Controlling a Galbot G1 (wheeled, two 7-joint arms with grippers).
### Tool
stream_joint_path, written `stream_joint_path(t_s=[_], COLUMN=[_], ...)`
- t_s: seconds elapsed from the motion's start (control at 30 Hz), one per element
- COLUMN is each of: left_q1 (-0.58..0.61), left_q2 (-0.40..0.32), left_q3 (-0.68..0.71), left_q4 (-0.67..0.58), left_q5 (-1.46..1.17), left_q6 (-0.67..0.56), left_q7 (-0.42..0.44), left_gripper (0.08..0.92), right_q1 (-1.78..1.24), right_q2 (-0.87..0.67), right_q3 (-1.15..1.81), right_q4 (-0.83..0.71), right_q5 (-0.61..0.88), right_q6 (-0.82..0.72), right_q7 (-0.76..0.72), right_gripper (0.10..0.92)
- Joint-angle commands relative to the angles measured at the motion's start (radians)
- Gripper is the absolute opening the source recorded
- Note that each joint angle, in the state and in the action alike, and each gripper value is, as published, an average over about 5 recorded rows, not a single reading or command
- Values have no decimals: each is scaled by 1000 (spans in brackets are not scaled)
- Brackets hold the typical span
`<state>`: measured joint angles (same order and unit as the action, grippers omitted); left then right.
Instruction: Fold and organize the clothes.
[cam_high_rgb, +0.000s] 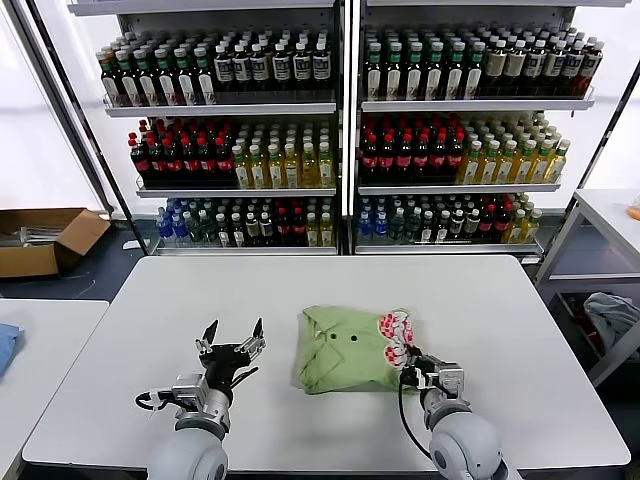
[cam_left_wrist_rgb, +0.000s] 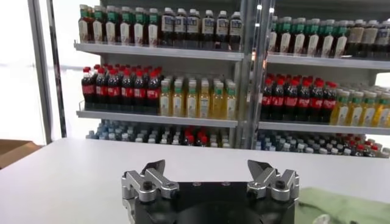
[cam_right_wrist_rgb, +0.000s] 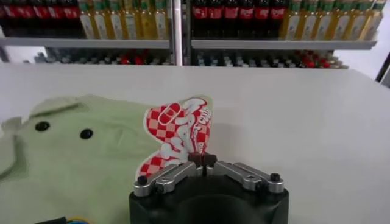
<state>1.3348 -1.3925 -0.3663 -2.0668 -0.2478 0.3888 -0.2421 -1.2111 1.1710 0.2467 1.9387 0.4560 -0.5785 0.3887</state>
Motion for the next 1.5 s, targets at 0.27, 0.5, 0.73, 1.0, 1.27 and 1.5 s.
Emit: stream_joint_path(t_s=[0.27,0.5,0.73,1.0,1.27,1.5], left_q1=[33,46,55,57,61,60], left_q2=[-16,-25,-31,-36,-32,-30], left_q3=[7,4,3,17,26,31], left_q4=[-8,-14,-11,-2,-1,-2], left_q5=[19,20,18,18,18,18], left_q6=[-1,-2,-4,-5,-6,-5], left_q7=[2,2,3,6,12,17], left_gripper=[823,823,823,823,823,823], right_q1=[-145,-119,-130,-175,-195,-225], right_q2=[47,70,127,160,149,127], right_q3=[-65,-166,-145,-122,-107,-89], right_q4=[277,201,123,88,78,146], right_q5=[-203,-189,-85,-81,-69,-62], right_q6=[57,21,2,9,19,39], right_q7=[-84,-33,82,154,160,120], right_gripper=[387,621,793,822,823,823])
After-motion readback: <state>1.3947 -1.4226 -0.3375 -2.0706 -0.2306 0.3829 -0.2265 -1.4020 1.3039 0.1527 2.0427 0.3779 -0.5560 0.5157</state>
